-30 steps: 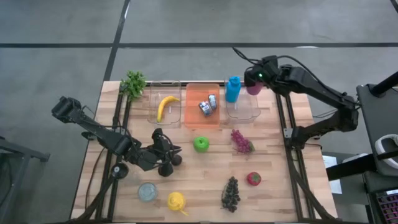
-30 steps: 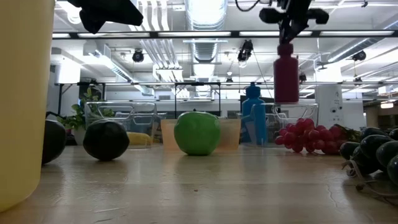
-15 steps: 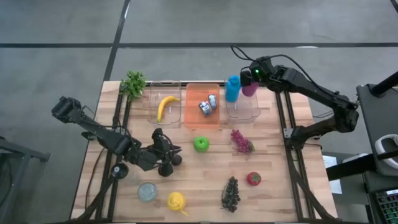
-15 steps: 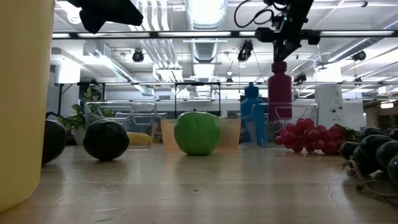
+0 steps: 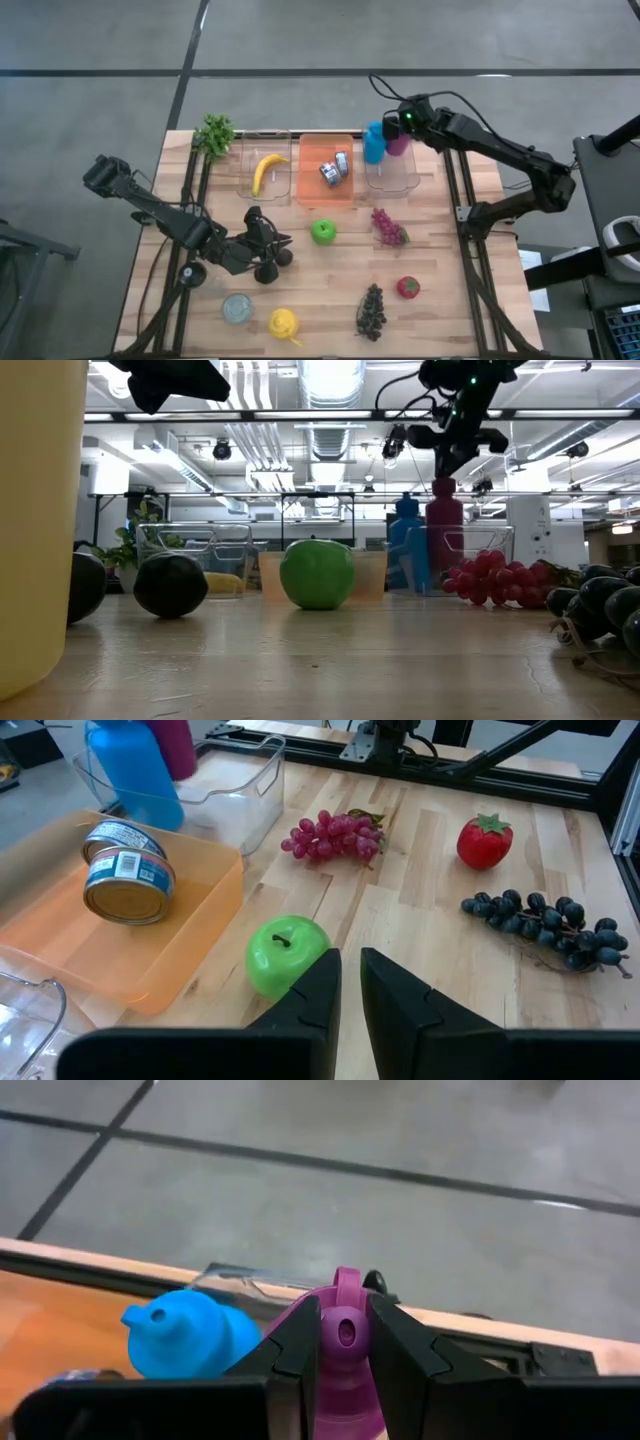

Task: Pick & Place Food Item
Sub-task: Put the violet water bottle into the right transparent bin, then put the right black plum into the left transparent bin

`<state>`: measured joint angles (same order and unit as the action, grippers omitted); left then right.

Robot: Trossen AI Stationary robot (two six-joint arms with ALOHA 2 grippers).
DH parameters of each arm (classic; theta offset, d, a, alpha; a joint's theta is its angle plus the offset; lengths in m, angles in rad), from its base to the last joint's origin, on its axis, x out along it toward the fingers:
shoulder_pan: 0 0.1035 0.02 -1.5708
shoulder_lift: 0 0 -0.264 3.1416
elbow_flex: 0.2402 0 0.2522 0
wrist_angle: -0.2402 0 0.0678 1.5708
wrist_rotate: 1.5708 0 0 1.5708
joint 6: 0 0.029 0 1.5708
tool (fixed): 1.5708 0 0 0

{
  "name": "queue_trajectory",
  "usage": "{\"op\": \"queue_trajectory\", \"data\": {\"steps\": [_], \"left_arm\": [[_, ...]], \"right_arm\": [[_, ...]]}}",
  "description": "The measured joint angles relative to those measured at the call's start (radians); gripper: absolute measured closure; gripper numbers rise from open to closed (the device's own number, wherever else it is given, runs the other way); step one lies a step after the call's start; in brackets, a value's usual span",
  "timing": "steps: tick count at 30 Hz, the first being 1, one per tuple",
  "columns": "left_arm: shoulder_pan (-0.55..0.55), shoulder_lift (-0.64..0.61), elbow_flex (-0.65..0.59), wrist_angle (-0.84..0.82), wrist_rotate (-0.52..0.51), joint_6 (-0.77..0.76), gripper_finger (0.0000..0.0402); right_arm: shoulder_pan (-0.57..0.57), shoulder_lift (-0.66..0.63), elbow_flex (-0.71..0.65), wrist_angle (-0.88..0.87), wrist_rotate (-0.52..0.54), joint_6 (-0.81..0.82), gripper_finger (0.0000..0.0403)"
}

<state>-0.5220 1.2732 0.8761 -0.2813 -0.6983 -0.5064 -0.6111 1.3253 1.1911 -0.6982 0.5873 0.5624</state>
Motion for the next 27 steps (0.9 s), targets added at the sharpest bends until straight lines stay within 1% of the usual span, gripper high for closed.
{"op": "queue_trajectory", "data": {"steps": [7,15,27], "left_arm": [[0.000,0.000,0.000,0.000,0.000,0.000,0.0355],[0.000,0.000,0.000,0.000,0.000,0.000,0.0355],[0.000,0.000,0.000,0.000,0.000,0.000,0.0355]], "right_arm": [[-0.022,0.017,-0.054,0.009,-0.026,0.007,0.0337],[-0.031,0.009,-0.087,0.047,-0.047,0.003,0.0334],[-0.031,0.008,-0.103,0.054,-0.046,0.002,0.0277]]}}
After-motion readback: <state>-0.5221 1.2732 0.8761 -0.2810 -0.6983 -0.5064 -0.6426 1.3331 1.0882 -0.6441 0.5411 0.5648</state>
